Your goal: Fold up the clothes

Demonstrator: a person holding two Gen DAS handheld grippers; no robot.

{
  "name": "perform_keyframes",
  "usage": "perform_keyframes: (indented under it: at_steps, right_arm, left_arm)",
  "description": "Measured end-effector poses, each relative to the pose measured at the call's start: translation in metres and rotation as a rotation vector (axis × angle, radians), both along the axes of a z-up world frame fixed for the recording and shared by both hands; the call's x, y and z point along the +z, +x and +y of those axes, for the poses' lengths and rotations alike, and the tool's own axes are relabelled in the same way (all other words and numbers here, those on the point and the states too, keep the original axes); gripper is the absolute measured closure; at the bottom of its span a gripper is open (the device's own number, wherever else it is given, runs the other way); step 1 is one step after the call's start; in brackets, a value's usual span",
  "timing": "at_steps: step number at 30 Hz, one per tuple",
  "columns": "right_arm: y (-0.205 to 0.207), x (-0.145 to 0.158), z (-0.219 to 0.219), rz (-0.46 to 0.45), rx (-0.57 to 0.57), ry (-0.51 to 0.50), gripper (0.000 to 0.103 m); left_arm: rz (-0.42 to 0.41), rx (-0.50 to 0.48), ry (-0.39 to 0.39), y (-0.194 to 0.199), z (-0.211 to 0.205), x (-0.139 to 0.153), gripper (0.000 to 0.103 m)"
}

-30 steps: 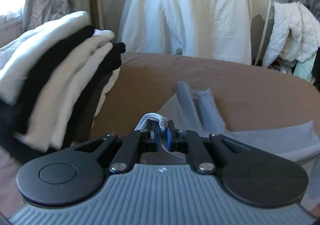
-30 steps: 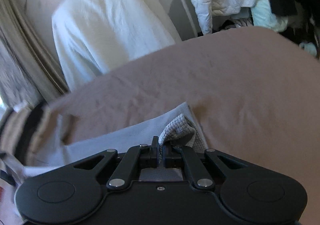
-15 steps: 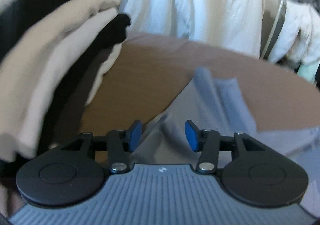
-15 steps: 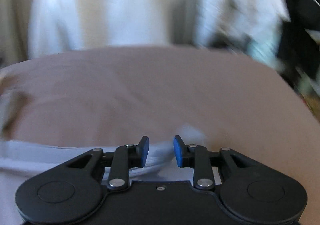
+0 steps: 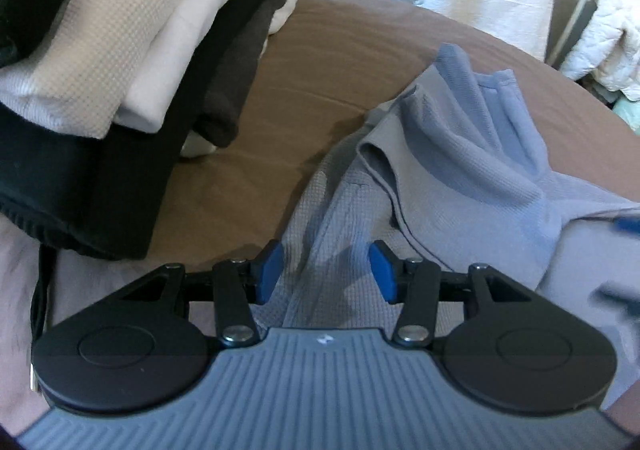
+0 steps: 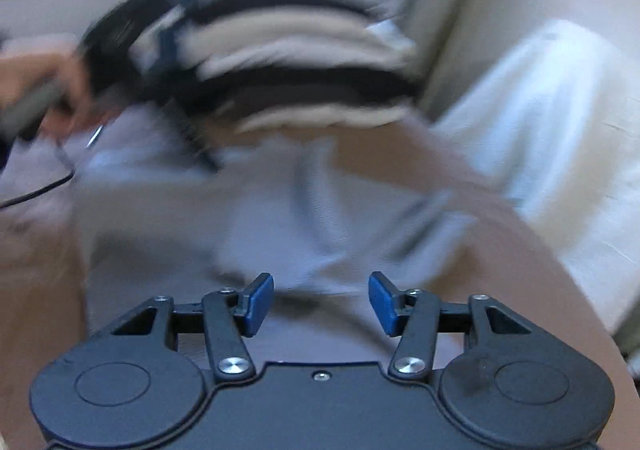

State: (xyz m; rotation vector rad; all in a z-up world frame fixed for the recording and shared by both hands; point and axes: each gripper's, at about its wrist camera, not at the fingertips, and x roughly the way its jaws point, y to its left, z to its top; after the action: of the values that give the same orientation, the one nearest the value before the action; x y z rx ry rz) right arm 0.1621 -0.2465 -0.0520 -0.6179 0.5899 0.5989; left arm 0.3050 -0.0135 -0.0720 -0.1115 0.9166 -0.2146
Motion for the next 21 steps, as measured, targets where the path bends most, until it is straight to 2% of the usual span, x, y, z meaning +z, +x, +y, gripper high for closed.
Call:
perform_keyframes:
  at_steps: [4, 7, 10, 11, 12, 13, 17, 19, 21]
  right_arm:
    - [-0.012, -0.027, 0.037, -0.046, 0.132, -0.182, 0.047]
    - [-0.005, -0.046, 0.047, -0.104, 0.153, -0.319, 0.046]
    - [0.012, -0.052, 0.052, -0.143, 0.144, -0.341, 0.046]
    - [0.019, -0.052, 0.052, -0.151, 0.139, -0.336, 0.052]
    - [0.027, -0.049, 0.051, -0.145, 0.130, -0.318, 0.090]
    - [0.037, -0.043, 0.050, -0.136, 0.101, -0.288, 0.101]
    - [0.089, -0.002, 0.031, -0.146, -0.130, -0.052, 0.101]
    - [0.118, 0.015, 0.013, -0.097, -0.256, 0.076, 0.101]
    - [0.147, 0.020, -0.011, -0.002, -0.359, 0.203, 0.100]
  left_arm:
    - [0.012, 0.020, -0.010, -0.002, 0.008, -0.005, 0.055]
    - [0.012, 0.043, -0.024, -0.004, 0.013, -0.010, 0.055]
    - [-0.013, 0.031, -0.012, -0.006, 0.011, -0.013, 0.055]
    - [-0.023, 0.025, -0.005, -0.007, 0.010, -0.013, 0.055]
    - [-0.028, 0.030, -0.012, -0.007, 0.009, -0.013, 0.055]
    - [-0.033, 0.036, -0.019, -0.007, 0.009, -0.013, 0.055]
    - [-0.059, 0.060, -0.050, -0.011, 0.012, -0.013, 0.055]
    - [-0.083, 0.046, -0.037, -0.012, 0.010, -0.012, 0.057]
    - [-0.099, 0.027, 0.005, -0.012, 0.006, -0.014, 0.057]
